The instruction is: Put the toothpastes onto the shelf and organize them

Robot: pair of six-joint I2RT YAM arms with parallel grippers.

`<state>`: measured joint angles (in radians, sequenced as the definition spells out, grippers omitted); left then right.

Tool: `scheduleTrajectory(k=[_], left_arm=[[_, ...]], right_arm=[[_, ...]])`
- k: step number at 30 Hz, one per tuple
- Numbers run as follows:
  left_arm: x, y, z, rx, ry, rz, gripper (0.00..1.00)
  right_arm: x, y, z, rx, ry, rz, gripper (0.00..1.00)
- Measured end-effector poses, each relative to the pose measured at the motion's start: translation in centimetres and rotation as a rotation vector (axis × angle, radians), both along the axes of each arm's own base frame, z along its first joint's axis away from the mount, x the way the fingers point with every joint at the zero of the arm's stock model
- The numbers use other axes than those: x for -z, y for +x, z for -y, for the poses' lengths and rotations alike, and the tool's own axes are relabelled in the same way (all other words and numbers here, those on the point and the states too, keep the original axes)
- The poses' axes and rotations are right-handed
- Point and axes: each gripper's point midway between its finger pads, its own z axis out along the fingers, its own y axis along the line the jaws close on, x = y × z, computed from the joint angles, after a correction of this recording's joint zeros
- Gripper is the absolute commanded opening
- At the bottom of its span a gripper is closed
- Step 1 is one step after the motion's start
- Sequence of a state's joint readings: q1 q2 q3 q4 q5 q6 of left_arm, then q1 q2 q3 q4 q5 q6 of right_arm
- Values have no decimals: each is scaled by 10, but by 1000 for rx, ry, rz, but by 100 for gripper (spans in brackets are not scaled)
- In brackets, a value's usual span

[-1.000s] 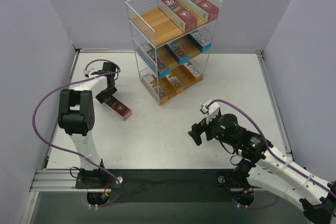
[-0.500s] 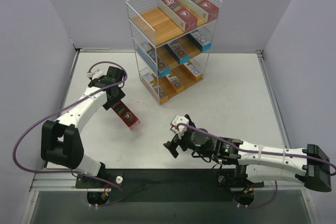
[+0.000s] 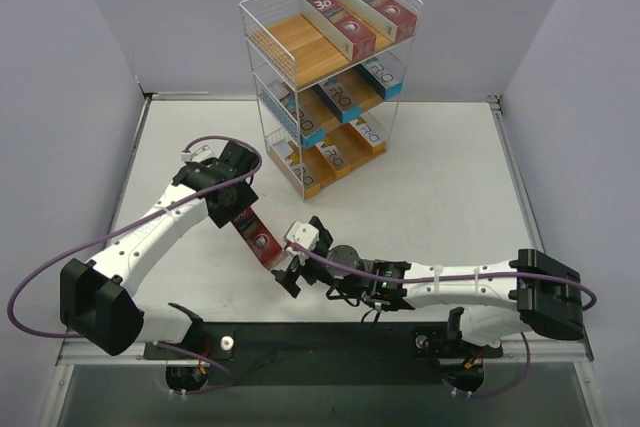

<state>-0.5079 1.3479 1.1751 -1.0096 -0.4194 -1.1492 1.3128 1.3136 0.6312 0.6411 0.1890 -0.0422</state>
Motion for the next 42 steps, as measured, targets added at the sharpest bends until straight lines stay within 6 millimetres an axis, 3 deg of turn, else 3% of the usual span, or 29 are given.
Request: scheduleTrajectory(k=[15, 28, 34, 37, 40, 42], left_arm=[[-6, -18, -6, -2, 27, -16, 41], [-19, -12, -16, -1, 76, 37, 40], [-24, -8, -17, -4, 81, 58, 40], [-27, -6, -17, -5, 84, 68, 40], [-31, -5, -17, -3, 84, 78, 49], [-32, -4, -17, -3, 83, 84, 62]], right_arm=[[3, -9, -46, -109, 8, 40, 95], [-1, 8, -57, -18, 29, 50, 80], [-3, 9, -58, -9, 34, 50, 62], [-6, 10, -59, 0, 36, 56, 43], [-7, 12, -58, 8, 33, 65, 29], [-8, 13, -58, 11, 30, 72, 23]])
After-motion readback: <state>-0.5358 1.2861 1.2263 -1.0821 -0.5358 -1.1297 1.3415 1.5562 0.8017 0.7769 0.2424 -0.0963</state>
